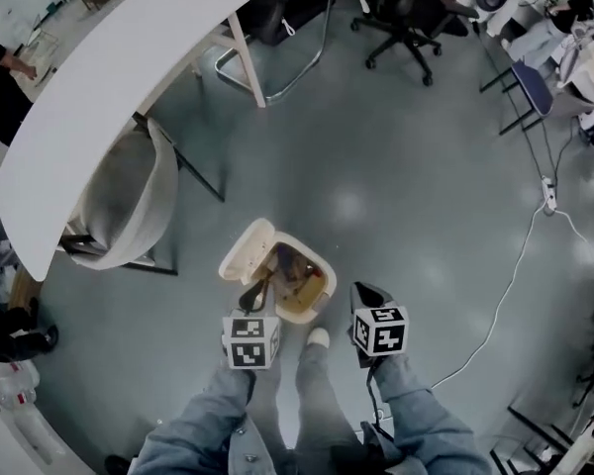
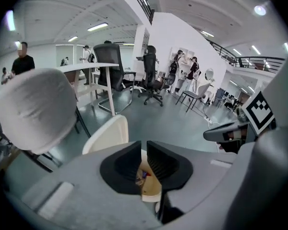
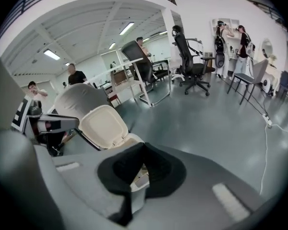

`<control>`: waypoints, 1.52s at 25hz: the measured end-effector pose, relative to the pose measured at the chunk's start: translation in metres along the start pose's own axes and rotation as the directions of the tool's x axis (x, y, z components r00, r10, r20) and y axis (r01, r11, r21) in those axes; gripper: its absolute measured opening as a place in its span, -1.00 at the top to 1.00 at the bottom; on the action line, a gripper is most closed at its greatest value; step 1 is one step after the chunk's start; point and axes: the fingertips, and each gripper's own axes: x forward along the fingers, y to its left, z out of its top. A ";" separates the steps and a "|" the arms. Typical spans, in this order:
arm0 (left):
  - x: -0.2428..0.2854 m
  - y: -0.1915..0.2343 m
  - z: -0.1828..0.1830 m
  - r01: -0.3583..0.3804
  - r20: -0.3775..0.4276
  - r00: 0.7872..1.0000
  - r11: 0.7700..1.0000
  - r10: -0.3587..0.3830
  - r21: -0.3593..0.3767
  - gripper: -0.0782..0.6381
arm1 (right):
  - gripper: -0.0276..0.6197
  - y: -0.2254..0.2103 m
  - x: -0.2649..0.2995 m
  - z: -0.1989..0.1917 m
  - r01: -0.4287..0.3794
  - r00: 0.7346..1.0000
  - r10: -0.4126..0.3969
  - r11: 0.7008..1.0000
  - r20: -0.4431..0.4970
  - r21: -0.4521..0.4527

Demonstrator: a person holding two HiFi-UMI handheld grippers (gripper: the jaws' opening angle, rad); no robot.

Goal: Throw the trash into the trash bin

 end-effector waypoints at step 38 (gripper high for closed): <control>-0.257 0.087 0.167 -0.132 0.461 0.872 0.985 0.167 -0.108 0.76 | 0.91 0.033 -0.232 0.154 0.192 0.897 -0.200 0.980 0.395 0.061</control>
